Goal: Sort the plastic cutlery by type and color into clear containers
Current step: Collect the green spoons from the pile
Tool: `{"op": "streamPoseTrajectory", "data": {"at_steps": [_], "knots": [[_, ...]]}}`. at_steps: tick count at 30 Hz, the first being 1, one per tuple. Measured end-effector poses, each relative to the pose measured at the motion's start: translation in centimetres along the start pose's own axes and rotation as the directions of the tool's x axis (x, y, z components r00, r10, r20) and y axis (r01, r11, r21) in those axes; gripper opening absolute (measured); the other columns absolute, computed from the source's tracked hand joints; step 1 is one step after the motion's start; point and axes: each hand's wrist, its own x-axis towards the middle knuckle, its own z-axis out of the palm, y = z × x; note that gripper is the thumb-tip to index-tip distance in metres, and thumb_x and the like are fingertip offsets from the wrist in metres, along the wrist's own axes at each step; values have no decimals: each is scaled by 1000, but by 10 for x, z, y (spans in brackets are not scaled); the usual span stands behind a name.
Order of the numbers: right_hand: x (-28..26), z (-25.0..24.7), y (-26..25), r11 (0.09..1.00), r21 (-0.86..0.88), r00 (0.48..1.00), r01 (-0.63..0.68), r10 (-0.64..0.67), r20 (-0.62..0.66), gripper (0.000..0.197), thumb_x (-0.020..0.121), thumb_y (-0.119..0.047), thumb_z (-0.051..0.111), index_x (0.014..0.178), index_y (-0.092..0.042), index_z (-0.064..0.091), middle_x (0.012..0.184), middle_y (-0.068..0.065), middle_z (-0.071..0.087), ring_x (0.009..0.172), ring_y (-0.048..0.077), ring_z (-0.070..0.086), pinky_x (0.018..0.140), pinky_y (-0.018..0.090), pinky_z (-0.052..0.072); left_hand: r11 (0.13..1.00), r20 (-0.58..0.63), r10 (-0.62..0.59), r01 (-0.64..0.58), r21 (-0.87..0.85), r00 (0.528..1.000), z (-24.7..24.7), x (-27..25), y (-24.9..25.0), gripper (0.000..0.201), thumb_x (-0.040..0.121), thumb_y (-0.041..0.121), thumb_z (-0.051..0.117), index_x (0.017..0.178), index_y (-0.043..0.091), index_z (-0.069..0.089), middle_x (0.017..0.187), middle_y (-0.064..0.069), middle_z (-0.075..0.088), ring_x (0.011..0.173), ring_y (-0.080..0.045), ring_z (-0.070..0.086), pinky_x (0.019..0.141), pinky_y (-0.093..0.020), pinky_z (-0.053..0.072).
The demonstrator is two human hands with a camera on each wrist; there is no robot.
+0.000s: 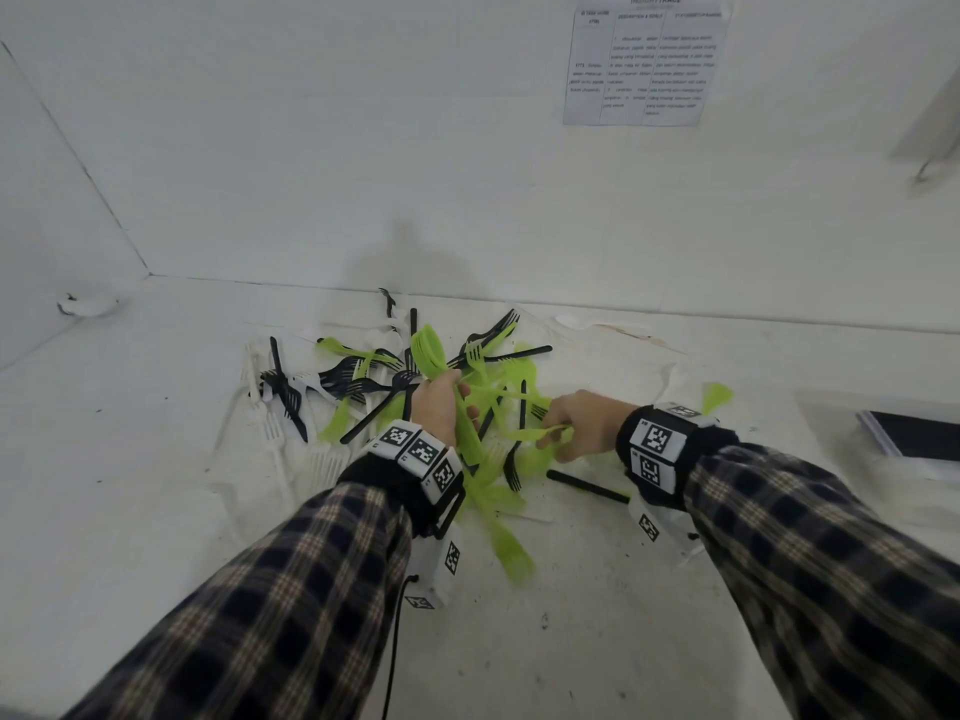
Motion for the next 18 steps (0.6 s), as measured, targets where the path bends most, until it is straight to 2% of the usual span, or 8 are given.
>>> {"op": "streamPoseTrajectory", "data": {"at_steps": [3,5,8,10,11,13,15,18], "knots": [[3,10,-1,998,-62,996,-32,28,-79,40,82,-16,68,120,-13,58,105,2,56,98,19,53,87,28,42,1000,-11,14,-15,-16,1000,-4,-4,-3,11,91,19,53,85,10,50,67,-1,49,46,-17,44,49,-25,40],[4,17,-1,993,-100,993,-62,52,-106,35,85,-19,65,118,-13,59,107,2,52,105,22,53,89,33,44,1000,-20,23,-24,-20,1000,-8,-8,-4,12,91,18,52,84,10,49,66,-1,49,46,-18,43,49,-27,39],[2,20,3,997,-46,990,-70,63,-130,33,85,-17,66,116,-9,60,110,4,51,110,24,52,88,30,41,999,-30,18,-19,-37,999,-14,-12,-5,14,92,19,51,80,13,47,66,-1,49,46,-18,42,48,-28,38],[-2,18,6,996,71,977,-63,76,-200,26,84,-17,67,107,-7,62,109,7,58,105,24,53,85,27,38,999,-48,17,-19,-41,999,-19,-15,-7,13,92,19,51,81,14,48,66,0,49,45,-17,43,48,-28,38],[-5,16,7,989,143,965,-46,81,-248,16,85,-19,67,96,-10,60,101,5,60,97,24,53,78,25,36,999,-57,20,-22,-41,998,-21,-17,-7,12,92,20,51,82,14,48,66,0,49,43,-16,43,48,-28,38],[-10,11,8,971,238,936,-13,96,-339,19,87,-22,65,79,-15,49,87,-1,55,85,20,48,66,24,28,999,-73,26,-29,-44,997,-24,-20,-8,11,92,20,51,83,14,49,67,0,49,37,-14,44,48,-28,39],[-13,6,7,957,289,906,12,112,-407,21,90,-25,61,81,-14,46,88,-1,52,83,17,45,60,24,26,998,-88,31,-36,-53,996,-26,-24,-10,12,92,19,51,81,14,49,68,0,49,37,-13,44,48,-28,39],[-14,2,0,942,334,897,-2,150,-416,25,94,-29,53,78,-9,51,82,7,55,80,20,46,62,26,29,997,-91,37,-43,-65,995,-30,-28,-12,12,92,19,52,81,14,49,70,0,49,41,-14,43,47,-28,38]]}}
